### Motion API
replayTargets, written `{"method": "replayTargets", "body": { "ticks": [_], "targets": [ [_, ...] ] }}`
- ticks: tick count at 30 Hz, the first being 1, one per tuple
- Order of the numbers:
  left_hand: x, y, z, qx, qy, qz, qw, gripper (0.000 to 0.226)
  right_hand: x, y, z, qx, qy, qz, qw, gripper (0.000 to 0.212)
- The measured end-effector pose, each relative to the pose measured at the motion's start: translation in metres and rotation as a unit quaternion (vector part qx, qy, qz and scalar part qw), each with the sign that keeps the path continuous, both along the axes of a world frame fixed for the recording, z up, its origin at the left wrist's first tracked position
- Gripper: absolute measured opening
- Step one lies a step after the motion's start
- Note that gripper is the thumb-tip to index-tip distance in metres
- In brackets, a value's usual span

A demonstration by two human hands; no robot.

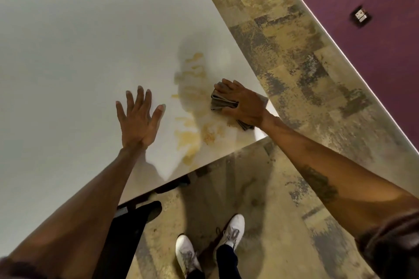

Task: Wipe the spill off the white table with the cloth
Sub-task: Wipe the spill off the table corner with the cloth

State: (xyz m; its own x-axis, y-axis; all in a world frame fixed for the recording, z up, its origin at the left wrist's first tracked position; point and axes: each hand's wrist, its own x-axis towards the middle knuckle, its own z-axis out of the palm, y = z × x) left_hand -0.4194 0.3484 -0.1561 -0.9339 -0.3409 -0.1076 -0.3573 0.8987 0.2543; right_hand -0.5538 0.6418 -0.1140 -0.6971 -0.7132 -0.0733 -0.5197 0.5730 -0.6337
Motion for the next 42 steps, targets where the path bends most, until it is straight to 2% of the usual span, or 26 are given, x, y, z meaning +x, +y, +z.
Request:
{"method": "replayTargets", "body": {
  "ticks": [5,9,12,16,18,20,24,28,32,36,42],
  "targets": [
    [0.029,-0.010,-0.007,0.036,0.006,-0.068,0.997,0.075,0.051,0.010,-0.003,0.002,0.009,-0.069,0.998,0.057],
    [0.039,-0.005,-0.004,0.017,0.010,-0.035,0.999,0.070,0.085,0.000,-0.011,-0.039,0.063,-0.202,0.976,0.055],
    [0.040,-0.002,-0.002,-0.023,-0.003,-0.039,0.999,0.068,0.104,-0.029,-0.017,-0.056,0.110,-0.351,0.928,0.050],
    [0.039,-0.003,-0.003,-0.028,-0.005,-0.034,0.999,0.069,0.106,-0.084,-0.020,-0.053,0.106,-0.549,0.827,0.056],
    [0.037,-0.004,-0.003,-0.021,-0.004,-0.031,0.999,0.067,0.094,-0.102,-0.022,-0.032,0.106,-0.592,0.799,0.057],
    [0.035,-0.004,-0.003,-0.013,-0.004,-0.028,1.000,0.065,0.077,-0.112,-0.024,0.015,0.112,-0.602,0.790,0.057],
    [0.035,-0.006,-0.002,-0.002,-0.010,-0.027,1.000,0.063,0.045,-0.127,-0.028,0.056,0.117,-0.583,0.802,0.057],
    [0.034,-0.006,0.000,-0.027,-0.001,-0.034,0.999,0.062,0.004,-0.140,-0.024,0.019,0.113,-0.561,0.820,0.056],
    [0.034,-0.006,-0.002,-0.058,0.020,-0.039,0.997,0.058,-0.038,-0.150,-0.024,0.013,0.092,-0.494,0.864,0.056],
    [0.031,-0.006,-0.004,-0.087,-0.007,-0.034,0.996,0.059,-0.082,-0.160,-0.024,-0.003,0.091,-0.428,0.899,0.059],
    [0.030,-0.008,-0.006,-0.076,-0.006,-0.033,0.997,0.059,-0.123,-0.172,-0.018,-0.089,0.031,-0.320,0.943,0.062]
  ]
}}
